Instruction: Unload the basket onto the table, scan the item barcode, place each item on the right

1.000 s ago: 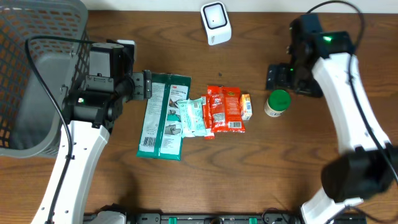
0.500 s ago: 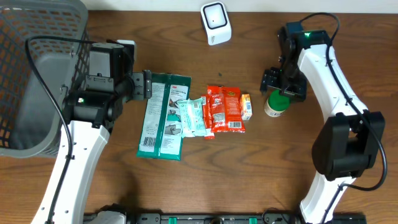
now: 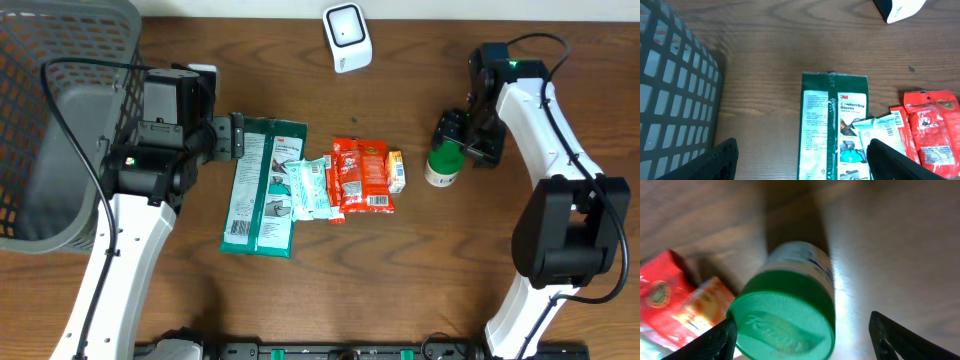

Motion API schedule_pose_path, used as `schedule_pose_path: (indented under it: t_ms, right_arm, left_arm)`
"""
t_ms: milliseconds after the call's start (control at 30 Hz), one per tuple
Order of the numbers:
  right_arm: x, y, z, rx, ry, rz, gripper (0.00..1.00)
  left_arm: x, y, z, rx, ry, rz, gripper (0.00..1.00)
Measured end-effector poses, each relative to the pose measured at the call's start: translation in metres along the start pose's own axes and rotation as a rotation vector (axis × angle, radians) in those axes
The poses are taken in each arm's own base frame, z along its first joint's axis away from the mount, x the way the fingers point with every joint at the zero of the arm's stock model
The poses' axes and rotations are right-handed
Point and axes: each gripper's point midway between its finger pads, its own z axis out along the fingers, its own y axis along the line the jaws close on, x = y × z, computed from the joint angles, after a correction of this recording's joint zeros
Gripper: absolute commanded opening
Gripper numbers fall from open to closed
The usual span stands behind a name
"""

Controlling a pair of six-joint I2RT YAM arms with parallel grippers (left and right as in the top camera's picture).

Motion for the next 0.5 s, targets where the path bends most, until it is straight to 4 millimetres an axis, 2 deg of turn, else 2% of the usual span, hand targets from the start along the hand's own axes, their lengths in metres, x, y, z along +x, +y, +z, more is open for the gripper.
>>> schedule_pose_path:
  t_ms: [100, 333, 500]
  right_arm:
    - [0.000, 0.005, 0.003, -0.027, 0.001, 0.000, 0.76]
    - [0.011, -0.005, 0.009, 0.016, 0.045, 0.006, 0.82]
    - [0.016, -0.008, 0.009, 0.028, 0.062, -0.004, 0.81]
  left_arm:
    - [0.000, 0.000, 0.000, 0.000, 0.000, 0.000, 0.82]
    - [0.000, 0.000, 0.000, 0.000, 0.000, 0.000, 0.83]
    - [0.000, 0.000, 0.000, 0.000, 0.000, 0.000, 0.83]
